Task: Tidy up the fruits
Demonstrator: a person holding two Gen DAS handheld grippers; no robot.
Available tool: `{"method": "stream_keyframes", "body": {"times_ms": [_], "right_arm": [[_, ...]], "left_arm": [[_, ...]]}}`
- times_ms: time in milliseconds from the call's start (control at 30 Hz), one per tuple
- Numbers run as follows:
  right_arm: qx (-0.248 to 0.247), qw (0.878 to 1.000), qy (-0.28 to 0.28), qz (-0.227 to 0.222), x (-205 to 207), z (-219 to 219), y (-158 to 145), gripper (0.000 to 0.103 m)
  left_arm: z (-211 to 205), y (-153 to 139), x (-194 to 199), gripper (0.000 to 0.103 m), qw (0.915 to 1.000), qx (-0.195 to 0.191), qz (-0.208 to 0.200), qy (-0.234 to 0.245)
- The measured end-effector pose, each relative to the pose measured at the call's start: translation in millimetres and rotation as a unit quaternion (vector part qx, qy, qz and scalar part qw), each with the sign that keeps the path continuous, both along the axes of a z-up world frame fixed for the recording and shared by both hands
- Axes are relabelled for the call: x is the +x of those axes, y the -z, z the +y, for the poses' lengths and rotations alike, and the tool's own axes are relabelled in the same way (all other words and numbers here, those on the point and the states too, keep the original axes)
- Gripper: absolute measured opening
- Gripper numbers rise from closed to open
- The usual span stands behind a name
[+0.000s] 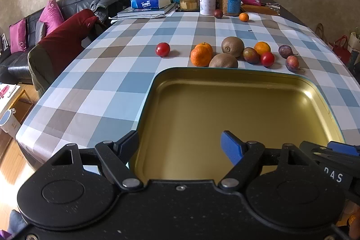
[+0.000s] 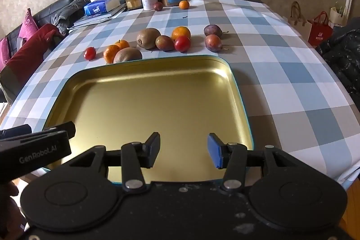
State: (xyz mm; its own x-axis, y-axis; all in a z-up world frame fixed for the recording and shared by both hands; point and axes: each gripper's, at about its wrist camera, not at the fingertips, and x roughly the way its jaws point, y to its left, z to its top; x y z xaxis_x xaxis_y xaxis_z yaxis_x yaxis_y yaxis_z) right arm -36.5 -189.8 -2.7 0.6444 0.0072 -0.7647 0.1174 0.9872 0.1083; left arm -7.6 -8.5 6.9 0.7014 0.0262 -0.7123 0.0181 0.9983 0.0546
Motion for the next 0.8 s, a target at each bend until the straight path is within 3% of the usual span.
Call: {"method": "stream_keyframes", "body": {"times_ms": [800], "right_arm": [[0.003,1.0,0.002,0.017,8.0,-2.4,5.7,0.05]], "left_arm": [[-3.2,5.6,1.4,0.08,1.0,0.002,0.005,0.002]]}}
